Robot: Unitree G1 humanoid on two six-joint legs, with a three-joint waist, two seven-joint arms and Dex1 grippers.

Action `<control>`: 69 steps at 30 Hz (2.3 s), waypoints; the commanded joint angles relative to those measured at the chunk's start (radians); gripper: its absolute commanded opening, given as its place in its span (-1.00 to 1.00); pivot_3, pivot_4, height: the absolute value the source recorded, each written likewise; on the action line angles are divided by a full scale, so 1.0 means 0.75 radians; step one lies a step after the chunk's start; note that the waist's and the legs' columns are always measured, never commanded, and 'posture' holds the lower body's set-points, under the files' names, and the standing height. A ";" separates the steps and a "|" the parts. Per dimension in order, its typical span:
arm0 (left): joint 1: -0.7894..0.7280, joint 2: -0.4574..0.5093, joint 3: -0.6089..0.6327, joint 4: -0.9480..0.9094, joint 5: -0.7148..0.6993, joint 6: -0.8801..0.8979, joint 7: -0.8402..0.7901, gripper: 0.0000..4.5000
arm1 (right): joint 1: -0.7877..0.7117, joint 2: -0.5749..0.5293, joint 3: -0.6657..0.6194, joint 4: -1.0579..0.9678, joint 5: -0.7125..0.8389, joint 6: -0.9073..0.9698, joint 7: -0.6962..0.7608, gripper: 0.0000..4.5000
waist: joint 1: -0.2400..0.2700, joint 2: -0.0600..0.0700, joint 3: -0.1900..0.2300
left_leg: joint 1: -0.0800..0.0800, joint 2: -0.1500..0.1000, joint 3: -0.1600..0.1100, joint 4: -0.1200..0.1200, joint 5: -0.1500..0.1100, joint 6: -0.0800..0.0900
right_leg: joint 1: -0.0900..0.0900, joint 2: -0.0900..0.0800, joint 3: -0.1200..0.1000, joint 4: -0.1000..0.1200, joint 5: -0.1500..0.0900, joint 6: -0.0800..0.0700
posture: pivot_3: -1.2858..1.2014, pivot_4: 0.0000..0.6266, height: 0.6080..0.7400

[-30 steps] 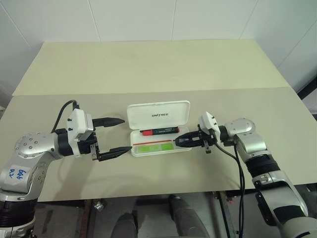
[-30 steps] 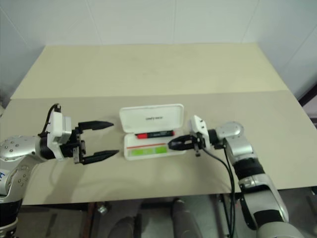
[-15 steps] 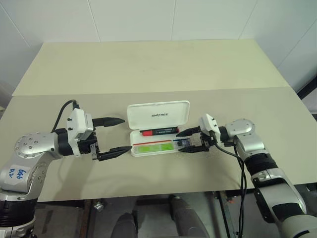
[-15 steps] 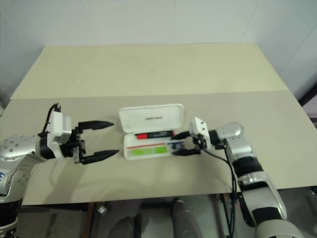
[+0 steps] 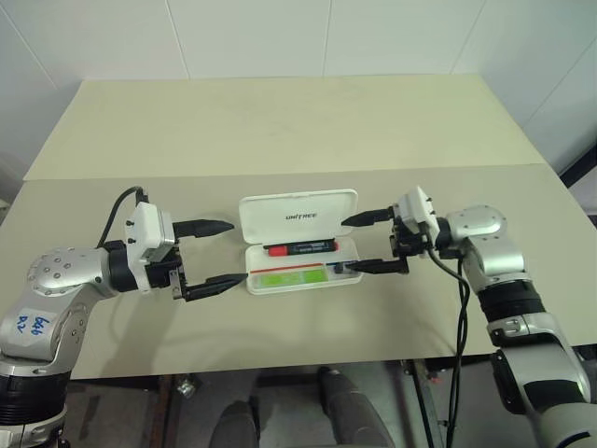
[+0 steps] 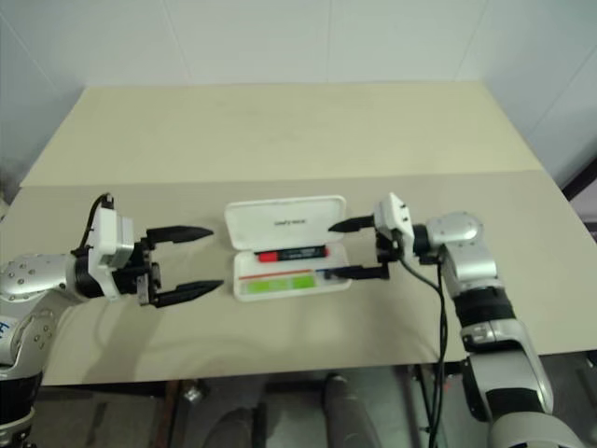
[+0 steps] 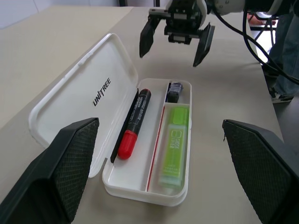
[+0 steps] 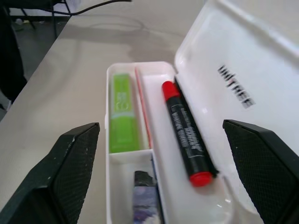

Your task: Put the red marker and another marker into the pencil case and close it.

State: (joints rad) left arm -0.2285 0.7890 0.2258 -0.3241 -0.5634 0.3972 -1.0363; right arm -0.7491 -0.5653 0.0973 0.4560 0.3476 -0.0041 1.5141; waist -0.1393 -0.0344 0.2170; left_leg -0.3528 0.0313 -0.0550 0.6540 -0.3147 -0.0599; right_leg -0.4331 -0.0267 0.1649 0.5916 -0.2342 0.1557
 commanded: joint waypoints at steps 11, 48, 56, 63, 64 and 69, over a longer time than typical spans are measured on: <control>-0.056 -0.040 0.057 0.250 -0.058 -0.087 -0.072 0.72 | 0.183 -0.183 -0.235 -0.402 0.171 0.318 -0.155 1.00 | 0.001 0.001 0.000 | -0.001 0.000 0.000 0.000 0.000 0.000 | 0.000 0.000 -0.001 -0.001 0.000 0.000 | 0.03 -0.52 1.00; -0.460 -0.255 -0.100 0.572 0.121 0.011 0.364 -0.98 | 0.238 -0.173 -0.212 -0.463 0.116 0.268 -0.260 1.00 | 0.009 0.001 0.000 | -0.002 -0.001 -0.001 0.005 0.000 0.000 | 0.001 0.000 -0.001 0.001 0.001 0.002 | 0.03 -0.52 1.00; -0.500 -0.280 -0.182 0.605 0.175 -0.005 0.294 -0.98 | 0.261 -0.166 -0.212 -0.505 0.128 0.279 -0.285 1.00 | 0.016 0.000 0.000 | -0.002 -0.001 -0.001 0.005 0.000 0.000 | 0.001 0.000 -0.001 0.001 0.001 0.002 | 0.03 -0.52 1.00; -0.493 -0.286 -0.182 0.621 0.187 -0.056 0.226 -0.98 | 0.260 -0.156 -0.219 -0.535 0.155 0.311 -0.302 1.00 | 0.023 0.001 0.000 | -0.002 -0.001 -0.001 0.005 0.000 0.000 | 0.001 0.000 -0.001 0.001 0.001 0.002 | 0.03 -0.52 1.00; -0.492 -0.285 -0.181 0.620 0.189 -0.062 0.222 -0.98 | 0.260 -0.157 -0.221 -0.535 0.158 0.315 -0.302 1.00 | 0.026 0.000 0.000 | -0.002 -0.001 -0.001 0.005 0.000 0.000 | 0.001 0.000 -0.001 0.001 0.001 0.002 | 0.03 -0.52 1.00; -0.471 -0.254 -0.190 0.601 0.206 -0.127 0.144 -0.98 | 0.245 -0.176 -0.253 -0.560 0.266 0.494 -0.312 1.00 | 0.040 0.000 0.000 | -0.002 -0.001 -0.001 0.005 0.000 0.000 | 0.001 0.000 -0.001 0.001 0.001 0.002 | 0.03 -0.52 1.00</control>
State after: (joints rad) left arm -0.5823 0.5784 0.0783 0.1640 -0.4190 0.3299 -0.9060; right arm -0.5572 -0.6822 -0.0501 0.0782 0.4973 0.3179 1.2885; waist -0.1090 -0.0340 0.2173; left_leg -0.3542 0.0308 -0.0561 0.6580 -0.3146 -0.0599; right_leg -0.4321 -0.0267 0.1638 0.5924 -0.2336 0.1569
